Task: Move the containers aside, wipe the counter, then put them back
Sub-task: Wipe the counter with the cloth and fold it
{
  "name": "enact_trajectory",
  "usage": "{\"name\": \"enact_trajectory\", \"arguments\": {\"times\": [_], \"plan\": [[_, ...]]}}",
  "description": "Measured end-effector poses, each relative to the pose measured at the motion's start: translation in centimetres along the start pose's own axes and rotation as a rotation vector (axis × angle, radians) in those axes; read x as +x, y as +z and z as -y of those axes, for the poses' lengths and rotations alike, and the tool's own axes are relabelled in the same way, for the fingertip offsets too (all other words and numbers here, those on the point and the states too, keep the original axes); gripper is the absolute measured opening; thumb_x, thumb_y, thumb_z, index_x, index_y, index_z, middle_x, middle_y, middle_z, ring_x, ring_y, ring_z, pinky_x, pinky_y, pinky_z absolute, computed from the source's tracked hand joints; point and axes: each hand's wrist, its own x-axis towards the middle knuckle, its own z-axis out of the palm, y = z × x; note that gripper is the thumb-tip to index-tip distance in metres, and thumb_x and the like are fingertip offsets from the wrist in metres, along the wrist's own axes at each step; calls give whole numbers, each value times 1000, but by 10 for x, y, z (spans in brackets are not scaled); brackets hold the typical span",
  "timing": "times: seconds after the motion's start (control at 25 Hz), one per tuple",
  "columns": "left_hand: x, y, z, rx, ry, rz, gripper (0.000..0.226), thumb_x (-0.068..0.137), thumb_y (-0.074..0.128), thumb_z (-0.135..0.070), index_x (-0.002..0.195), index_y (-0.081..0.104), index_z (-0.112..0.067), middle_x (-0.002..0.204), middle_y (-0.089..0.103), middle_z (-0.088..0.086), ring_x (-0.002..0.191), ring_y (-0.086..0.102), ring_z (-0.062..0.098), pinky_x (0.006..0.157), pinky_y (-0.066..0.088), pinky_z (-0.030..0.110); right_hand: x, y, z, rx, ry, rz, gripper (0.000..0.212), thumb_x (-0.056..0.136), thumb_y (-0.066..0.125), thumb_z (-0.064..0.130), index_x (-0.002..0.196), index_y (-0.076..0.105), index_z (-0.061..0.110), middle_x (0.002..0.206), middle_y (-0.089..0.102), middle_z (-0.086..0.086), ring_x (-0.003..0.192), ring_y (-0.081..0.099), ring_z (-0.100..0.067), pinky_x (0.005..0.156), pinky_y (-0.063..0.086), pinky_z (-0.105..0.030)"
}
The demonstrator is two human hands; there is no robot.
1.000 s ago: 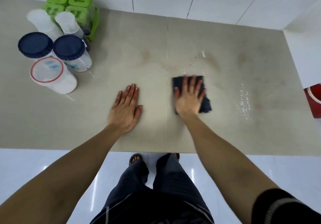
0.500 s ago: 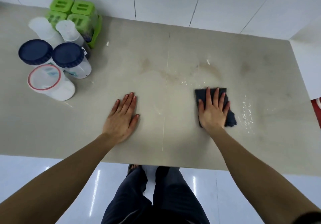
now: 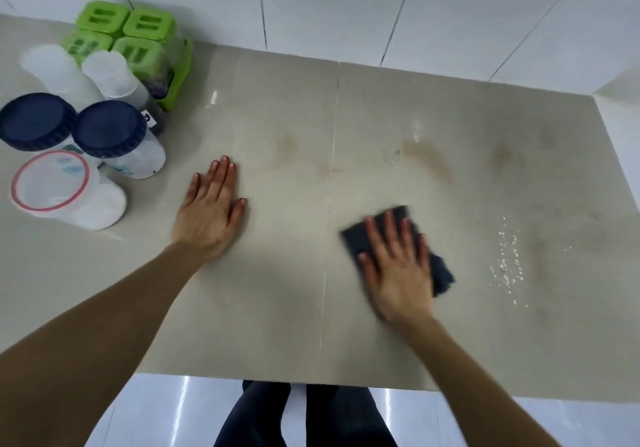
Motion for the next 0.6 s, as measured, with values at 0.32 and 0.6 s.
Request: {"name": "enact_trajectory", "arguments": {"times": [0.32,0.6], "plan": [[1,3,1,33,-5,-15,65,96,8,-45,153,-3,-13,162,-2,3,149,-4,14,122,2,38,187,-22,-64,41,517,-27,61,99,21,50,154,9,27,163,3,-8,150,-4,-33,119,-2,-55],[3,4,5,28,4,-3,66,96,6,-47,153,-4,-14,162,-4,3,149,-7,13,122,0,37,152,16,123,19,-119,37,59,99,24,48,154,15,27,162,12,-6,150,4,-31,120,2,-53]]}}
